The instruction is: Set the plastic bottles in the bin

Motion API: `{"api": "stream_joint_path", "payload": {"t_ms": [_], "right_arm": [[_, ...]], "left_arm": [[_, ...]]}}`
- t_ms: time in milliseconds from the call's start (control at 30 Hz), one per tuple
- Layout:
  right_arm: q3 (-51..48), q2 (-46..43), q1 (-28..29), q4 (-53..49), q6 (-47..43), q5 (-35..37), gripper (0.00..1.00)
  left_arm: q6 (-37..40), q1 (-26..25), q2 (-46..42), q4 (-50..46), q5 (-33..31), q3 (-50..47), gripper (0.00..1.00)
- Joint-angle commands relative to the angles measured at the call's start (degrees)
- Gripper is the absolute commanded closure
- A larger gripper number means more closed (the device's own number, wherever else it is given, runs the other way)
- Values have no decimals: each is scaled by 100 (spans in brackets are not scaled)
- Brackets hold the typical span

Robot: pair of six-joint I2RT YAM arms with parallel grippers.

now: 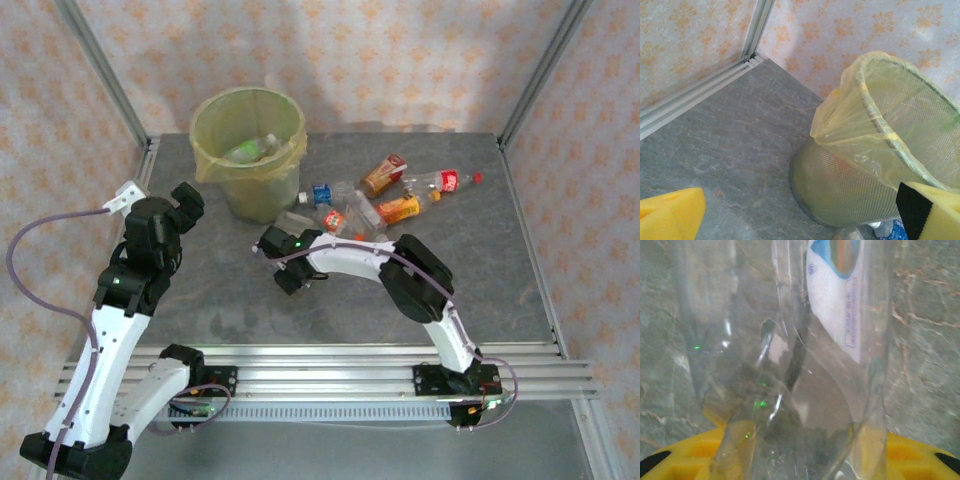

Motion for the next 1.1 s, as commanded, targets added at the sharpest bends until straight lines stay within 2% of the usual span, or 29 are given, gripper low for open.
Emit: {"api": "stream_joint_path", "payload": {"t_ms": [0, 300, 667, 833, 933, 1067], "right_arm": [[-201, -637, 27, 227, 197, 329, 54], [-1002, -2021, 3, 818, 322, 953, 60], [-2012, -3692, -102, 1807, 366, 1620, 65], [-2419, -4202, -172, 2297, 470, 1766, 65], [-2612, -4449, -206, 2565, 525, 1727, 65], [-2791, -4697, -228, 2862, 566, 1656, 65]], "left_arm": [[40, 31, 21, -150, -156, 43, 0], [145, 31, 60, -7, 312, 126, 0], [269, 25, 288, 433, 1958, 423, 0], [7, -22, 405, 849, 2783, 476, 0], [-82, -235, 521, 1097, 3059, 553, 0], [33, -841, 790, 1315, 3043, 787, 0]]}}
